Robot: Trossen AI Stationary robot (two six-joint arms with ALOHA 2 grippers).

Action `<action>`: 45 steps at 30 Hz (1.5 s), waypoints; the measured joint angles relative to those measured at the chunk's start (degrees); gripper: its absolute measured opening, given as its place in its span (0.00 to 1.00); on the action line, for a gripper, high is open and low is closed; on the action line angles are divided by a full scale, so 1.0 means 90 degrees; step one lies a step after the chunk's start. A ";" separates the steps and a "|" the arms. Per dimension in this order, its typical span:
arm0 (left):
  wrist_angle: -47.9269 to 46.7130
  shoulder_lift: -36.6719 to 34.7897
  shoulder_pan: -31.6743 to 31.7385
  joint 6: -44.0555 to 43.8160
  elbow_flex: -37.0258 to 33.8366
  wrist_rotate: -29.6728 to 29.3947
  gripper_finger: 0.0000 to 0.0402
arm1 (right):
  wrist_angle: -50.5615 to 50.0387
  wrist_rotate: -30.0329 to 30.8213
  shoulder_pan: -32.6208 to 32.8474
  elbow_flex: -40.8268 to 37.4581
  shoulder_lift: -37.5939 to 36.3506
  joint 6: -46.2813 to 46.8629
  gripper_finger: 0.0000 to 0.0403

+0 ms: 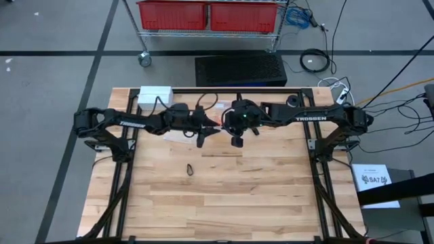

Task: Sort rubber bands
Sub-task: Close the bottom zip lock bag

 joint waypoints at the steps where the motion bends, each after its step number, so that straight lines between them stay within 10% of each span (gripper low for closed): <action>1: -0.0007 -0.0007 0.0000 0.0002 0.0000 0.0000 0.33 | -0.0030 0.0000 0.0000 0.0000 0.0000 -0.0034 0.02; 13: -0.0075 -0.0007 0.0033 0.0272 0.0000 0.0051 0.02 | -0.0194 0.0008 0.0000 0.0000 0.0000 -0.0114 0.02; 45: -0.0080 -0.0410 0.0136 0.0328 0.0000 -0.0051 0.00 | -0.2917 0.0246 0.0013 0.0005 0.0000 0.0580 0.02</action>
